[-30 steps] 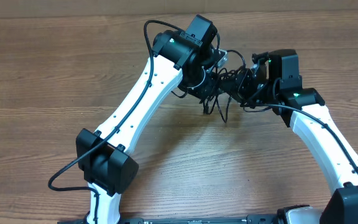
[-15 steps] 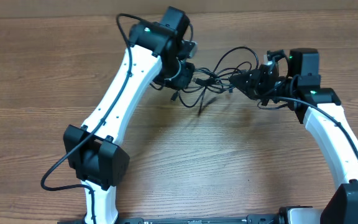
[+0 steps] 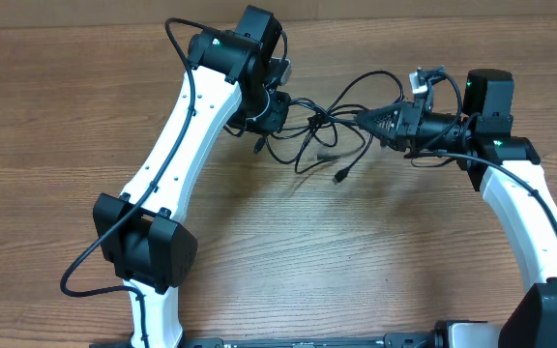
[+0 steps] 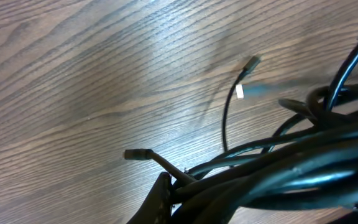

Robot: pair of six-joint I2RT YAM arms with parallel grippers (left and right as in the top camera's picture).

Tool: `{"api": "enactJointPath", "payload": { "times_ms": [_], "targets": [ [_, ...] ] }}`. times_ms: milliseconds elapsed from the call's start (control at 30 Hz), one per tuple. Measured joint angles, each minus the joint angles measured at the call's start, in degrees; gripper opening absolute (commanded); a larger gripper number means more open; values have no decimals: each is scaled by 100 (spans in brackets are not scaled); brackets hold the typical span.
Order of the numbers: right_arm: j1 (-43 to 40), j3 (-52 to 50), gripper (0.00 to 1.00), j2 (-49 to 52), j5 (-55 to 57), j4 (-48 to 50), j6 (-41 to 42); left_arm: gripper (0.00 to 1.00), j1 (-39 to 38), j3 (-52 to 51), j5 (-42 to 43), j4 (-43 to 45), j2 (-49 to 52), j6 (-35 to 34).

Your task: Untangle cables

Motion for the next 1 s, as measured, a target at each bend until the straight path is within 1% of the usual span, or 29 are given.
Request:
{"api": "enactJointPath", "payload": {
  "times_ms": [33, 67, 200, 367, 533, 600, 633, 667, 800, 933, 1000],
  "targets": [
    [-7, 0, 47, 0, -61, -42, -136, 4, 0, 0, -17, -2, 0, 0],
    [-42, 0, 69, 0, -142, -131, -299, 5, 13, 0, -118, -33, 0, -17],
    [-175, 4, 85, 0, -199, -343, -756, 4, 173, 0, -374, -55, 0, -72],
    [-179, 4, 88, 0, -136, -466, -973, 5, 282, 0, -538, -59, 0, -127],
    [-170, 4, 88, 0, -118, -470, -1036, 5, 275, 0, -407, 11, 0, -125],
    [-168, 4, 86, 0, -114, -470, -1056, 4, 278, 0, -254, 50, 0, -122],
    [-153, 4, 79, 0, -90, -470, -1056, 4, 278, 0, -81, 74, 0, -74],
    [-146, 4, 77, 0, -87, -468, -1056, 4, 275, 0, 87, 85, 0, -44],
    [-24, 4, 73, 0, 153, -470, -931, 4, 264, 0, 1032, 92, 0, 546],
    [103, 4, 70, 0, 422, -404, -627, 4, 173, 0, 2138, 44, 0, 1464],
    [142, 4, 68, 0, 483, -293, -494, 4, 87, 0, 2492, 44, 0, 1825]
  ]
}}
